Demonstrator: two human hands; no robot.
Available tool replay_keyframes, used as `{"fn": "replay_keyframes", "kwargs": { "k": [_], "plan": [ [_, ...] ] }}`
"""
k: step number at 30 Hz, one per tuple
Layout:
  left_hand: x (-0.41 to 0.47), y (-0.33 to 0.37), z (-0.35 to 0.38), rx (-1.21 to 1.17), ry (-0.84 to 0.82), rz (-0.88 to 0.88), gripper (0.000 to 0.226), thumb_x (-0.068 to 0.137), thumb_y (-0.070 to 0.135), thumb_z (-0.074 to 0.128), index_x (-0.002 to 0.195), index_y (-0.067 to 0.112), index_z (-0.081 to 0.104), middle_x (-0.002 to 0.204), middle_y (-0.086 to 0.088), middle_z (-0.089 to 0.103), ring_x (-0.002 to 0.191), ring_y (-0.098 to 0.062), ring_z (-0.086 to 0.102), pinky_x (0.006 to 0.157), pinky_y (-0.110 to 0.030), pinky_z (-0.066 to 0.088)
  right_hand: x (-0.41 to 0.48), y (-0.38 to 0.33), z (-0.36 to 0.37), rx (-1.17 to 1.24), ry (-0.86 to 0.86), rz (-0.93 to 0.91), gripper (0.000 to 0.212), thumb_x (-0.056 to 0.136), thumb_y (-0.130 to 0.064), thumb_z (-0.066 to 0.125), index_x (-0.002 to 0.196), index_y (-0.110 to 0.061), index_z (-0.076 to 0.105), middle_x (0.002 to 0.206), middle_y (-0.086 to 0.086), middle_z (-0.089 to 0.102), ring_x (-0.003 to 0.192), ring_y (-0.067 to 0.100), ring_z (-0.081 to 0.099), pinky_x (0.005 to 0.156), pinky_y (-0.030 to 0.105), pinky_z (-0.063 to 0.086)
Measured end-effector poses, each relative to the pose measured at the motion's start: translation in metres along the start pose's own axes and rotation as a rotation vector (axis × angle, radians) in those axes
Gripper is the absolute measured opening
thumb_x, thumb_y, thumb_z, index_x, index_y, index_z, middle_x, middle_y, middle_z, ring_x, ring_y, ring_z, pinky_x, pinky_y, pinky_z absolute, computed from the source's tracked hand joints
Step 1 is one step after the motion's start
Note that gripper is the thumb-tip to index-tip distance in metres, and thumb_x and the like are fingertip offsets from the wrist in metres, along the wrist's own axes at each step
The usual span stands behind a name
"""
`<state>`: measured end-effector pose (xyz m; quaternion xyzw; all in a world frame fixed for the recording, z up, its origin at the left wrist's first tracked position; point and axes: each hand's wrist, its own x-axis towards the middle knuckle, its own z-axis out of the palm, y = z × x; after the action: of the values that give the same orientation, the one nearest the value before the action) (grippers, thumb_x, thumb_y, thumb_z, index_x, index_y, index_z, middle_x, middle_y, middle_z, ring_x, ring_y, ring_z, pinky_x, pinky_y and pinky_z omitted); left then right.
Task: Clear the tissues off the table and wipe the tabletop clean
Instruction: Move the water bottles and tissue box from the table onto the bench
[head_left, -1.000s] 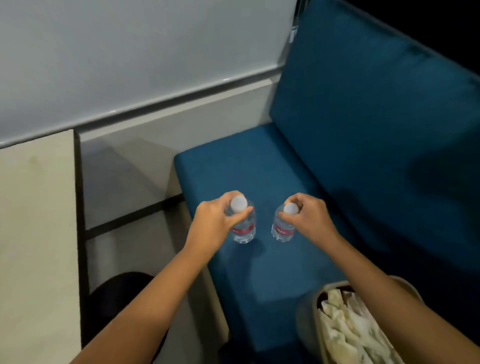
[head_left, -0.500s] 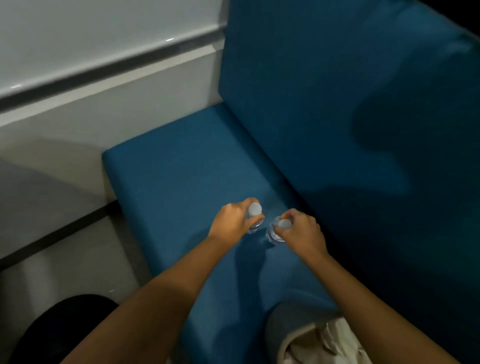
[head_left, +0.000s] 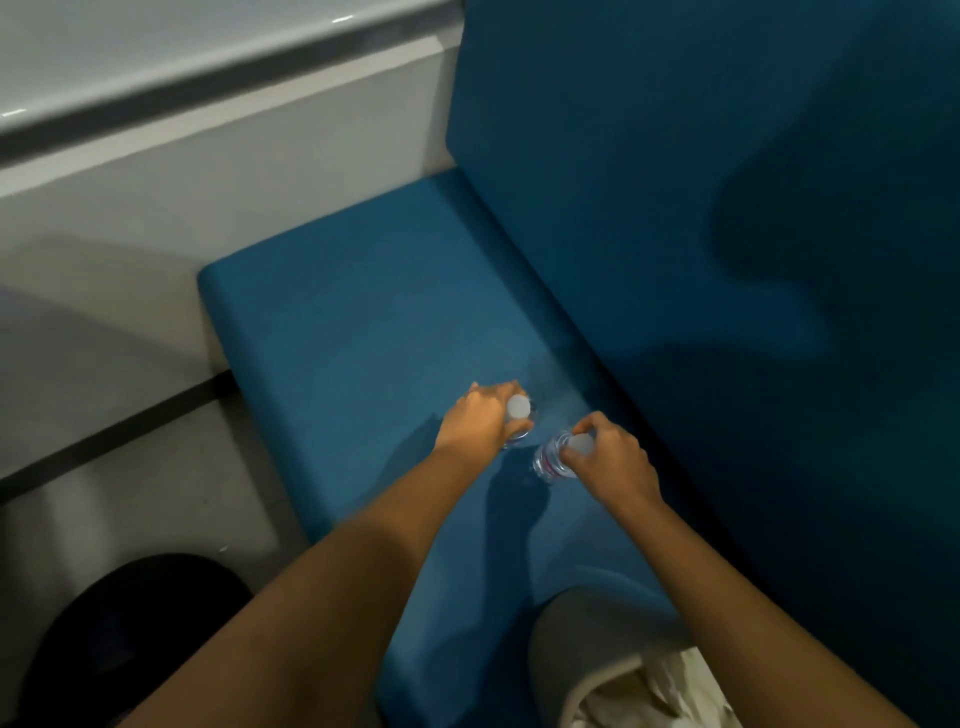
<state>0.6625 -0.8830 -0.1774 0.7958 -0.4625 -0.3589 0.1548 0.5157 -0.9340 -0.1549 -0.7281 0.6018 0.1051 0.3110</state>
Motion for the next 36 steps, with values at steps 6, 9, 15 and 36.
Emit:
{"fn": "replay_keyframes", "kwargs": {
  "k": [6, 9, 15, 36],
  "plan": [
    [-0.008, 0.000, -0.004, 0.114, 0.016, -0.019, 0.048, 0.091, 0.039, 0.054, 0.134, 0.021, 0.045, 0.116, -0.013, 0.061, 0.117, -0.029, 0.046, 0.100, -0.034, 0.033, -0.003, -0.005, -0.005, -0.077, -0.020, 0.006, 0.035, 0.085, -0.041, 0.060, 0.113, -0.022, 0.054, 0.117, 0.009, 0.046, 0.105, 0.032, 0.053, 0.078, 0.034, 0.041],
    [-0.014, -0.003, -0.011, 0.081, 0.039, -0.038, 0.052, 0.090, 0.039, 0.056, 0.137, 0.025, 0.041, 0.120, -0.013, 0.059, 0.119, -0.029, 0.047, 0.093, -0.037, 0.041, -0.007, -0.009, -0.009, -0.086, 0.008, -0.008, 0.044, 0.082, -0.044, 0.063, 0.119, -0.022, 0.052, 0.120, 0.009, 0.042, 0.108, 0.032, 0.052, 0.079, 0.033, 0.040],
    [-0.050, -0.020, -0.041, -0.140, 0.225, -0.051, 0.046, 0.090, 0.029, 0.058, 0.133, 0.018, 0.048, 0.131, 0.000, 0.055, 0.123, -0.019, 0.049, 0.099, -0.036, 0.041, -0.022, -0.040, -0.020, 0.069, 0.159, -0.121, 0.043, 0.085, -0.042, 0.060, 0.120, -0.019, 0.053, 0.123, 0.010, 0.041, 0.112, 0.032, 0.049, 0.087, 0.038, 0.041],
    [-0.400, -0.147, -0.161, -0.355, 1.030, -0.518, 0.031, 0.090, 0.027, 0.059, 0.120, 0.017, 0.061, 0.122, 0.003, 0.061, 0.114, -0.011, 0.054, 0.095, -0.020, 0.036, -0.267, -0.266, 0.095, 0.304, -0.259, -1.001, 0.018, 0.090, -0.021, 0.057, 0.106, -0.015, 0.063, 0.094, 0.000, 0.045, 0.070, 0.006, 0.047, 0.073, 0.019, 0.037]
  ]
}}
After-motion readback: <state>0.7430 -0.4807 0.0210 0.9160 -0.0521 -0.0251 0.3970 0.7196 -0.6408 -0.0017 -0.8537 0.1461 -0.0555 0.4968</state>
